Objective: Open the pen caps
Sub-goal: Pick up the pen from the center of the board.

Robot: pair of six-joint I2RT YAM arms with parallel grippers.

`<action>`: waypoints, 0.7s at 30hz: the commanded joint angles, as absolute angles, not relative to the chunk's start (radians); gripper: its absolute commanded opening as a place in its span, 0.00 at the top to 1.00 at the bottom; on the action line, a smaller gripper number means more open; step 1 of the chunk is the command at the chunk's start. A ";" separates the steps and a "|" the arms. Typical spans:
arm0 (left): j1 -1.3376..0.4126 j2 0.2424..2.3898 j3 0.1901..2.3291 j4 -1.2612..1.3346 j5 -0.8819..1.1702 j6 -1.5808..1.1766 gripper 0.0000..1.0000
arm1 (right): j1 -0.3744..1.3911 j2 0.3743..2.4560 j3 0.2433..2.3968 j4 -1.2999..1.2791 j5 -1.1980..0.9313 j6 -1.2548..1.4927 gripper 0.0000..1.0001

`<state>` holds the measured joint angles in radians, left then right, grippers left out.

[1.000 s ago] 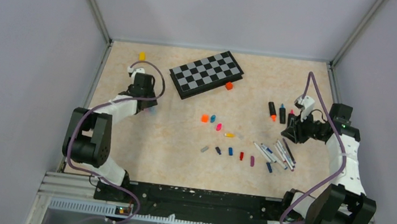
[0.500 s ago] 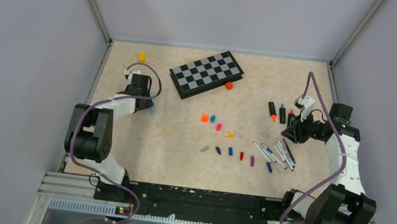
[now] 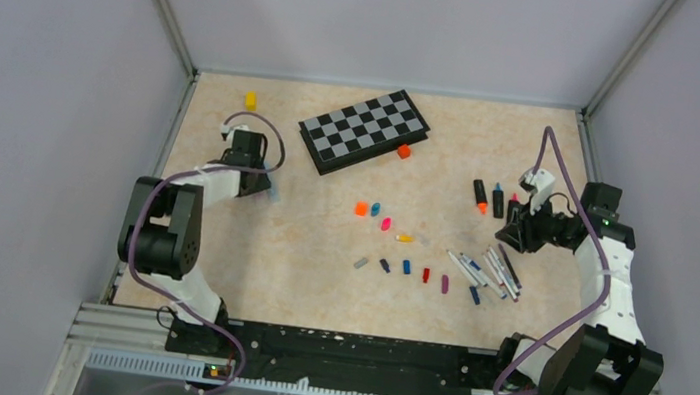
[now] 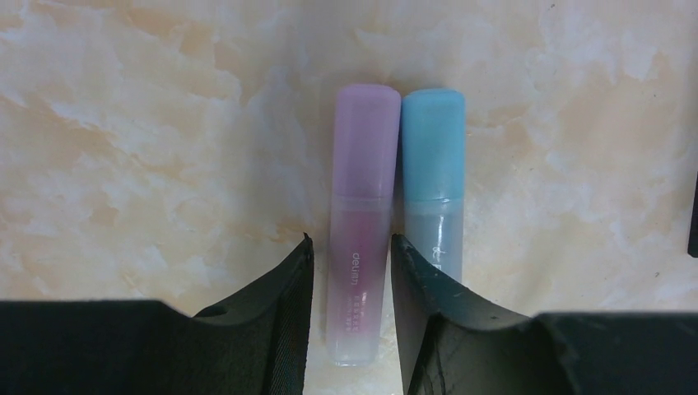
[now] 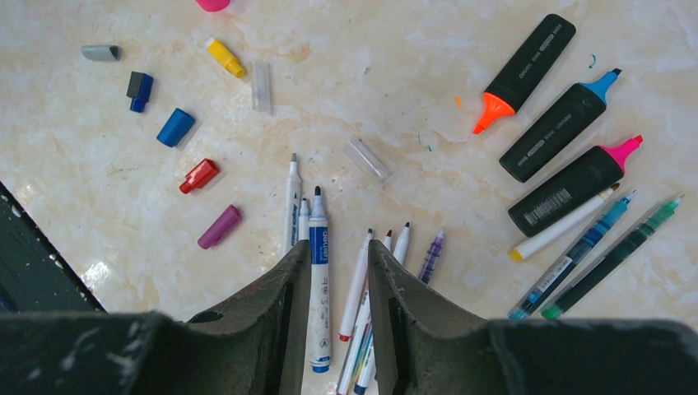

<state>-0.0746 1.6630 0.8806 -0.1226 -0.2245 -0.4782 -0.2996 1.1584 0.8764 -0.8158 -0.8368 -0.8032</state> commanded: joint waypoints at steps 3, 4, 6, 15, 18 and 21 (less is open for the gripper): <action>-0.058 1.710 0.914 -0.140 -0.207 -0.502 0.58 | -0.313 1.137 0.873 -0.815 -0.867 -0.821 0.69; -0.058 1.717 0.918 -0.146 -0.204 -0.505 0.59 | -0.313 1.135 0.873 -0.816 -0.865 -0.821 0.69; -0.058 1.733 0.937 -0.172 -0.204 -0.511 0.62 | -0.313 1.131 0.873 -0.815 -0.867 -0.819 0.69; -0.058 1.752 0.974 -0.256 -0.210 -0.511 0.76 | -0.313 1.113 0.876 -0.824 -0.876 -0.828 0.69; -0.058 1.740 0.975 -0.263 -0.216 -0.509 0.83 | -0.313 1.106 0.876 -0.824 -0.874 -0.830 0.69; -0.058 1.722 0.970 -0.264 -0.225 -0.509 0.88 | -0.313 1.101 0.876 -0.823 -0.874 -0.830 0.69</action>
